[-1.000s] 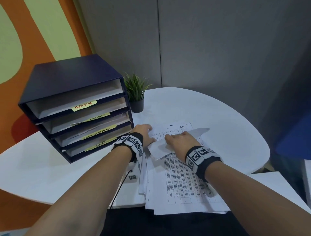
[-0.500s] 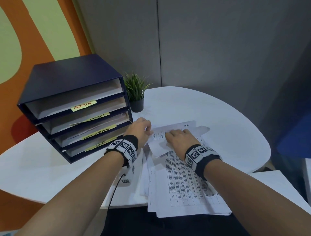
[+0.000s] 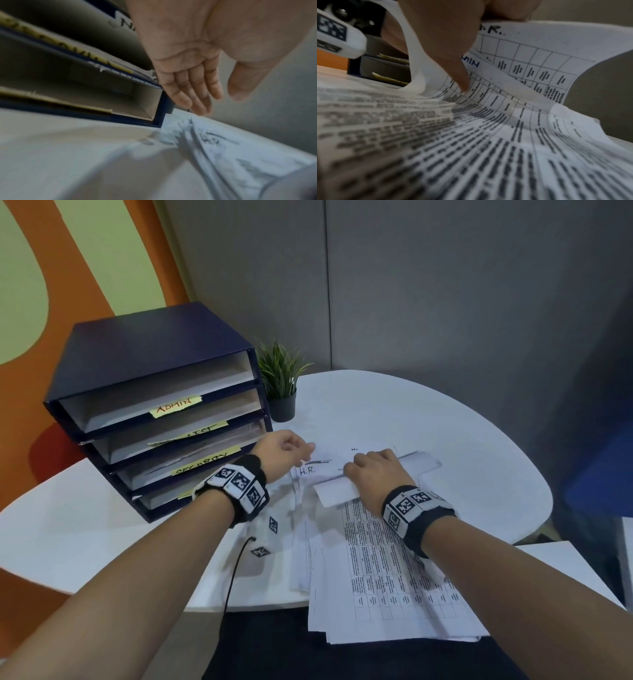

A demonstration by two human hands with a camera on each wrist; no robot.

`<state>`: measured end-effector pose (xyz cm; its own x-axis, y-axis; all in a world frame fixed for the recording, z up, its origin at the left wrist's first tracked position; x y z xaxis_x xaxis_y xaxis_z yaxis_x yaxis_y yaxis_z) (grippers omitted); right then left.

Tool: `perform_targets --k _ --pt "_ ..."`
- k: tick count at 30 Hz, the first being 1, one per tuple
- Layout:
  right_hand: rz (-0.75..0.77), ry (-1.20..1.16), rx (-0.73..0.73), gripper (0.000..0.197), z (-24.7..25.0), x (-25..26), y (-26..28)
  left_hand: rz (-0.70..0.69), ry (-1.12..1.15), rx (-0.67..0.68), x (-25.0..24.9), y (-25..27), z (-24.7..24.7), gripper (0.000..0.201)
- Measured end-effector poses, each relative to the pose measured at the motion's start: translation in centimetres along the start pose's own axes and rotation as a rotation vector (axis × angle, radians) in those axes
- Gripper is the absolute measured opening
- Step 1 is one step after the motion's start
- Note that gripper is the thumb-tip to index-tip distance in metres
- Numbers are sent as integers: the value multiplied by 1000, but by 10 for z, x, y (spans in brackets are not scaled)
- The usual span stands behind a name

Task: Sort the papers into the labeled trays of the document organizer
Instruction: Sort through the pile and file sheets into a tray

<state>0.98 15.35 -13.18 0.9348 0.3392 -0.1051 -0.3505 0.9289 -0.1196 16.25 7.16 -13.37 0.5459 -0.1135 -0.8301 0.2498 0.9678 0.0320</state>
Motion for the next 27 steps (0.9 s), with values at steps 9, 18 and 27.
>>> perform_targets --k 9,18,27 --pt "36 25 57 34 -4 10 3 32 -761 150 11 -18 -49 76" --pt "49 17 109 43 -13 10 5 155 -916 21 25 -13 -36 79" --pt "56 22 112 43 -16 11 2 88 -499 -126 11 -9 -19 17"
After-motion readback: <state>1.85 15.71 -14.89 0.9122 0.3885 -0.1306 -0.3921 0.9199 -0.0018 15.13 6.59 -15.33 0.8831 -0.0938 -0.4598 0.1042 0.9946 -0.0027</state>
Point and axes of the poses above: each hand's wrist, its own y-axis away from the middle knuckle, its own z-axis out of the back of the hand, x = y × z, the point moved 9 cm from there along -y, towards the middle knuckle, and after that the axes turned 1 degree about -z, right-handed, at the moved point
